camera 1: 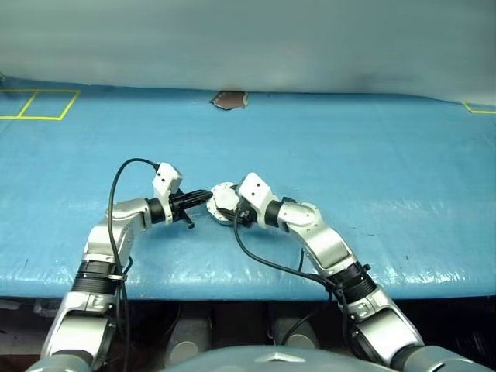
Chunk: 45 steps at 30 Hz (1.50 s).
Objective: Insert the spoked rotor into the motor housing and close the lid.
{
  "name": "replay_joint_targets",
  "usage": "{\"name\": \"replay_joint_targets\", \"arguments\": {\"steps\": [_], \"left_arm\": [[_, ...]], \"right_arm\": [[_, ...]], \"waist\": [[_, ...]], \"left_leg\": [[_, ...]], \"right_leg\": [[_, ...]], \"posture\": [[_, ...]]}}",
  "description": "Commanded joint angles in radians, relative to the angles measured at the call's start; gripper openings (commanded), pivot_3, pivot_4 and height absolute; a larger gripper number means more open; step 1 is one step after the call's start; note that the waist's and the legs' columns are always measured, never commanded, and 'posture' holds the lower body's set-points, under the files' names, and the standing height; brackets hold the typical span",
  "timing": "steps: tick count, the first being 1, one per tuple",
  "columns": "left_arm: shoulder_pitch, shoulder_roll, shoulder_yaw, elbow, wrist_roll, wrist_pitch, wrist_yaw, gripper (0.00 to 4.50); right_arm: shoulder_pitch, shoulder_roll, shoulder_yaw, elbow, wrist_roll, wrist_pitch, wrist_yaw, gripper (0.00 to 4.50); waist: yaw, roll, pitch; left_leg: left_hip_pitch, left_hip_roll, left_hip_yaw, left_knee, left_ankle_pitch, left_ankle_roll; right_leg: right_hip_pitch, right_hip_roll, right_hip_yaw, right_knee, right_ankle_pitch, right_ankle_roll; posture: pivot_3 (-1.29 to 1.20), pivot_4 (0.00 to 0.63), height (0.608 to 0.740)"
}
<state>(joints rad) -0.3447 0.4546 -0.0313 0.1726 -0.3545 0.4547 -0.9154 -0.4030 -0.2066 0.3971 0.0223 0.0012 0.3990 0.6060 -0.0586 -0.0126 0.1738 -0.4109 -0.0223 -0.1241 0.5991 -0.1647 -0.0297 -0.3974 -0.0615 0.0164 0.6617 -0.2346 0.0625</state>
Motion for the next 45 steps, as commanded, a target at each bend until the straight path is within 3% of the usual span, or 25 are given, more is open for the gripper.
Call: {"name": "replay_joint_targets", "arguments": {"steps": [1,13,17,18,31,45], "left_arm": [[0.010,-0.008,-0.025,0.018,0.022,0.006,0.010,0.02],[0.034,-0.020,-0.051,0.005,0.021,0.027,0.008,0.02],[0.040,-0.024,-0.057,-0.004,0.017,0.034,0.010,0.00],[0.041,-0.025,-0.058,-0.006,0.018,0.033,0.011,0.00],[0.056,-0.051,-0.068,-0.012,0.017,0.029,0.017,0.00],[0.066,-0.080,-0.066,-0.020,0.015,0.001,0.015,0.00]], "right_arm": [[0.014,-0.011,0.008,-0.008,-0.034,0.012,-0.021,3.03],[0.014,-0.016,-0.007,-0.038,0.003,0.062,0.017,3.03],[0.015,-0.022,-0.010,-0.062,-0.011,0.060,-0.005,4.35],[0.015,-0.023,-0.012,-0.079,-0.015,0.060,-0.014,4.47],[0.084,0.021,-0.208,-0.423,0.196,0.309,-0.074,4.47],[0.176,0.185,-0.530,-0.356,0.550,0.691,-0.190,4.47]], "waist": [[0.001,0.000,0.000],[0.012,0.002,-0.002],[0.019,0.002,-0.002],[0.021,0.002,-0.002],[0.033,0.002,-0.002],[0.040,0.003,-0.003]], "left_leg": [[0.000,0.000,0.000,0.000,0.000,0.000],[0.000,0.000,0.000,0.000,0.000,0.000],[0.000,-0.001,0.000,-0.002,0.000,0.000],[0.000,-0.001,0.000,-0.002,0.000,0.000],[-0.001,-0.002,-0.001,-0.002,0.000,0.000],[-0.002,-0.003,-0.001,-0.002,0.000,0.000]], "right_leg": [[0.000,0.000,0.000,0.000,0.000,0.000],[0.000,0.000,0.000,-0.001,0.000,0.000],[0.000,-0.001,0.000,-0.002,0.000,0.000],[0.000,-0.001,0.000,-0.002,0.000,0.000],[0.000,-0.002,-0.001,-0.003,-0.001,-0.001],[0.000,-0.004,-0.001,-0.004,-0.001,-0.001]], "posture": [[0.00,0.150,0.740],[0.00,0.150,0.740],[0.00,0.150,0.740],[0.00,0.150,0.740],[0.00,0.150,0.740],[0.00,0.150,0.740]]}}
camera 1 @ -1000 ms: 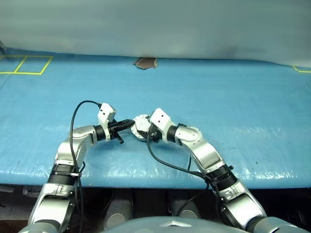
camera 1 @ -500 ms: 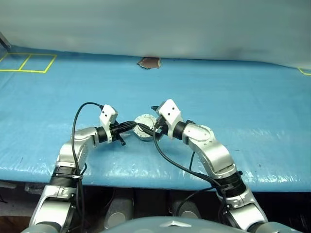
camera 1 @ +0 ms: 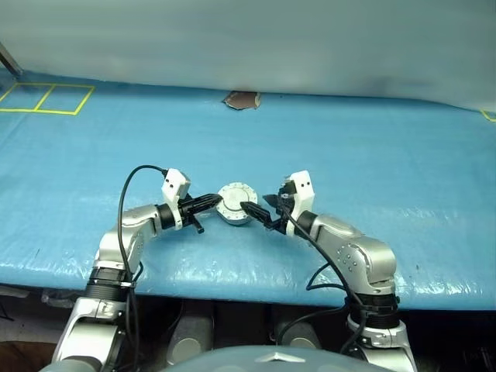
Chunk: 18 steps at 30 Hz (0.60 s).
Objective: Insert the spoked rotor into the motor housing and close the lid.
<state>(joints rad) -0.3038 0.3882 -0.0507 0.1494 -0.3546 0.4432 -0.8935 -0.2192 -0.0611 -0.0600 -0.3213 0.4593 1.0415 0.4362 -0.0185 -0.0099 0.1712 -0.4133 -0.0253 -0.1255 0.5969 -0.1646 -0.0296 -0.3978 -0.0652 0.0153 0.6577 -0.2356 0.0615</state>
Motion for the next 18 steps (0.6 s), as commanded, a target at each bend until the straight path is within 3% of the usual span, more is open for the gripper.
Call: {"name": "replay_joint_targets", "arguments": {"steps": [1,8,18], "left_arm": [[0.027,-0.014,-0.045,0.002,0.014,0.012,-0.007,0.00],[0.042,-0.020,-0.042,-0.008,0.012,0.006,-0.003,0.00],[0.047,-0.016,-0.038,-0.006,0.016,-0.002,-0.002,0.00]], "right_arm": [[-0.012,0.066,-0.109,-0.004,0.133,0.071,-0.032,4.47],[-0.019,0.141,-0.220,0.089,0.251,0.162,-0.112,4.47],[-0.008,0.171,-0.249,0.189,0.316,0.148,-0.170,4.47]], "waist": [[0.000,0.000,0.000],[0.000,0.001,0.000],[-0.003,0.003,-0.002]], "left_leg": [[0.000,0.000,0.000,0.000,0.000,0.000],[0.000,0.000,0.000,-0.001,0.000,0.000],[0.000,0.000,0.000,-0.001,0.000,0.000]], "right_leg": [[0.000,0.000,0.000,0.000,0.000,0.000],[0.000,0.000,0.000,-0.001,0.000,0.000],[-0.001,0.000,0.000,-0.001,0.000,0.000]], "posture": [[0.00,0.150,0.740],[0.00,0.150,0.740],[0.00,0.150,0.740]]}}
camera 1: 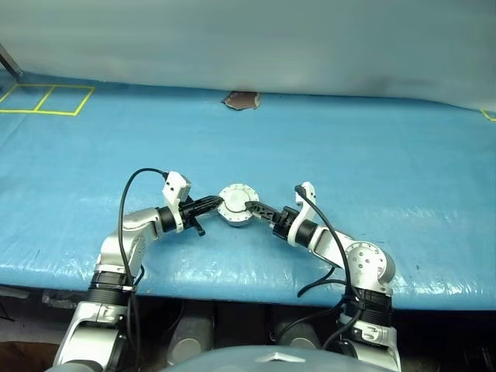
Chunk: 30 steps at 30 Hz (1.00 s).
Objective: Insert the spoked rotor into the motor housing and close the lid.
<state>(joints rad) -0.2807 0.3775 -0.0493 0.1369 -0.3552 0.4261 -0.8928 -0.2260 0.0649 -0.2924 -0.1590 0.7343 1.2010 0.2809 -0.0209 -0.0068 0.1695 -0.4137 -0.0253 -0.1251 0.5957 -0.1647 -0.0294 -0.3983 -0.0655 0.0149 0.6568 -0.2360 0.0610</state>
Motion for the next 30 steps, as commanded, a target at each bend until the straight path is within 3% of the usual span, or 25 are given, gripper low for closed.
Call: {"name": "replay_joint_targets", "arguments": {"steps": [1,4,11,13,16,24,30], "left_arm": [[0.024,-0.005,-0.039,0.007,0.018,0.014,-0.002,0.00],[0.024,-0.004,-0.040,0.009,0.021,0.010,-0.001,0.00],[0.025,-0.001,-0.038,0.012,0.022,0.008,0.003,0.00],[0.026,0.001,-0.037,0.015,0.022,0.005,0.003,0.00],[0.024,0.001,-0.037,0.019,0.022,0.003,0.004,0.00],[0.018,-0.005,-0.021,0.031,0.020,-0.013,0.020,0.00],[0.002,-0.066,0.116,0.002,-0.112,0.045,0.077,0.00]], "right_arm": [[-0.003,0.051,-0.017,0.033,0.053,-0.015,-0.016,4.47],[-0.009,0.065,-0.014,0.045,0.087,-0.033,-0.026,3.89],[-0.007,0.054,0.020,0.044,0.136,-0.054,-0.045,1.63],[-0.005,0.051,0.026,0.046,0.146,-0.059,-0.051,1.63],[0.002,0.048,0.035,0.048,0.160,-0.067,-0.060,1.21],[0.018,0.036,0.068,0.047,0.148,-0.090,-0.091,1.20],[-0.007,0.098,-0.041,0.083,0.275,-0.136,-0.151,1.20]], "waist": [[-0.001,0.000,0.000],[-0.002,0.000,0.000],[-0.002,0.001,0.000],[-0.002,0.001,0.000],[-0.002,0.001,0.000],[-0.001,0.001,0.000],[-0.002,0.001,0.000]], "left_leg": [[0.000,0.000,0.000,0.000,0.000,0.000],[0.000,0.000,0.000,0.000,0.000,0.000],[0.000,0.000,0.000,0.000,0.000,0.000],[0.000,0.000,0.000,0.000,0.000,0.000],[0.000,0.000,0.000,0.000,0.000,0.000],[0.000,0.000,0.000,0.000,0.000,0.000],[-0.002,0.001,0.000,0.000,0.000,0.000]], "right_leg": [[0.000,0.000,0.000,0.000,0.000,0.000],[0.000,0.000,0.000,0.000,0.000,0.000],[0.000,0.000,0.000,0.000,0.000,0.000],[0.000,0.000,0.000,0.000,0.000,0.000],[0.000,0.000,0.000,0.000,0.000,0.000],[0.000,0.000,-0.001,0.000,0.000,0.000],[-0.001,-0.001,-0.001,0.000,0.000,0.000]], "posture": [[0.00,0.150,0.740],[0.00,0.150,0.740],[0.00,0.150,0.740],[0.00,0.150,0.740],[0.00,0.150,0.740],[0.00,0.150,0.740],[0.00,0.150,0.740]]}}
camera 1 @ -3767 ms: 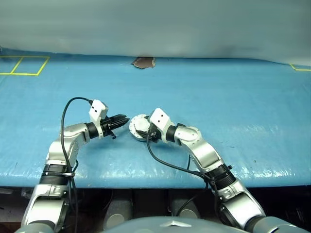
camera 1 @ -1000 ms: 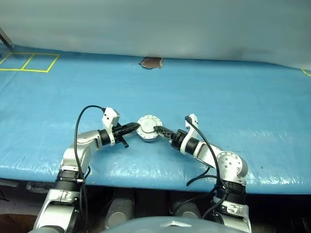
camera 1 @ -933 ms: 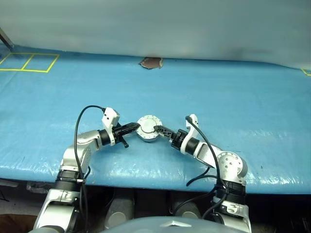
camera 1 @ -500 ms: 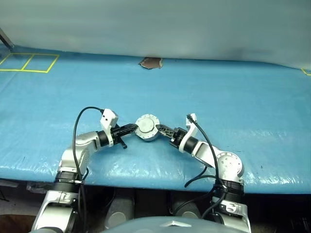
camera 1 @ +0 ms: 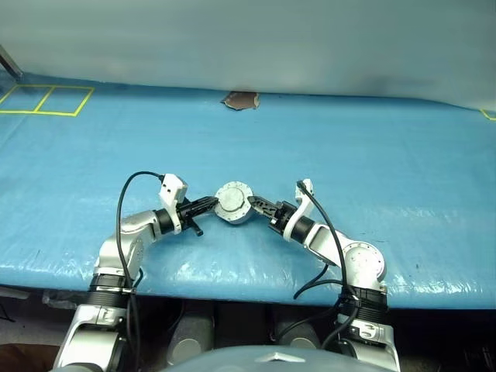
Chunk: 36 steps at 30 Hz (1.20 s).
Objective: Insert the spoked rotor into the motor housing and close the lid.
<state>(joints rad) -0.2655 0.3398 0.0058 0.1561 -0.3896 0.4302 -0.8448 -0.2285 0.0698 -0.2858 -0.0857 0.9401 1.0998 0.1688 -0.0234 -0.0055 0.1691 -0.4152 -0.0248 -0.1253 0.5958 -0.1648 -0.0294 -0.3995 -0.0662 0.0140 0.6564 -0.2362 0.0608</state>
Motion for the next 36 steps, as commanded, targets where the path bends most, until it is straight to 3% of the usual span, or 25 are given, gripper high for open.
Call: {"name": "replay_joint_targets", "arguments": {"steps": [1,13,16,20,26,28,36], "left_arm": [[-0.015,-0.039,0.088,-0.024,-0.108,0.065,0.042,0.00],[0.003,-0.124,0.232,-0.047,-0.345,0.249,0.112,0.00],[0.002,-0.194,0.301,-0.037,-0.467,0.282,0.140,0.61],[0.012,-0.285,0.369,-0.038,-0.606,0.338,0.204,1.89],[0.014,-0.328,0.395,-0.041,-0.721,0.405,0.253,3.99],[0.005,-0.327,0.395,-0.029,-0.787,0.477,0.277,4.48],[-0.036,-0.346,0.378,-0.002,-0.878,0.563,0.311,4.48]], "right_arm": [[-0.010,0.097,-0.061,0.015,0.091,-0.050,-0.055,1.20],[-0.071,0.110,-0.103,-0.023,0.328,-0.228,-0.190,1.20],[-0.090,0.106,-0.103,-0.043,0.377,-0.264,-0.216,1.20],[-0.113,0.092,-0.094,-0.077,0.427,-0.303,-0.231,1.20],[-0.128,0.070,-0.069,-0.106,0.476,-0.326,-0.263,1.20],[-0.128,0.069,-0.059,-0.115,0.488,-0.331,-0.273,1.20],[-0.095,0.053,0.005,-0.166,0.507,-0.317,-0.261,1.20]], "waist": [[0.000,0.000,0.001],[-0.019,0.000,0.002],[-0.022,0.001,0.002],[-0.022,0.000,0.002],[-0.023,0.000,0.002],[-0.024,0.000,0.002],[-0.024,0.000,0.002]], "left_leg": [[-0.002,0.000,0.000,0.000,0.000,0.000],[-0.014,0.000,0.000,0.001,0.001,0.001],[-0.013,0.001,0.000,0.001,0.001,0.001],[-0.014,0.001,0.000,0.001,0.001,0.001],[-0.014,0.001,0.000,0.002,0.001,0.001],[-0.014,0.001,0.000,0.003,0.001,0.001],[-0.014,0.001,0.000,0.004,0.001,0.001]], "right_leg": [[-0.001,0.000,0.000,0.000,0.000,0.000],[-0.013,0.002,0.000,0.001,0.005,0.007],[-0.013,0.003,0.000,0.001,0.005,0.007],[-0.013,0.003,0.000,0.001,0.005,0.007],[-0.013,0.003,0.000,0.002,0.005,0.007],[-0.013,0.003,0.000,0.002,0.005,0.007],[-0.013,0.003,0.000,0.002,0.005,0.007]], "posture": [[0.00,0.150,0.740],[0.00,0.150,0.740],[0.00,0.150,0.740],[0.00,0.150,0.740],[0.00,0.150,0.740],[0.00,0.150,0.740],[0.00,0.150,0.740]]}}
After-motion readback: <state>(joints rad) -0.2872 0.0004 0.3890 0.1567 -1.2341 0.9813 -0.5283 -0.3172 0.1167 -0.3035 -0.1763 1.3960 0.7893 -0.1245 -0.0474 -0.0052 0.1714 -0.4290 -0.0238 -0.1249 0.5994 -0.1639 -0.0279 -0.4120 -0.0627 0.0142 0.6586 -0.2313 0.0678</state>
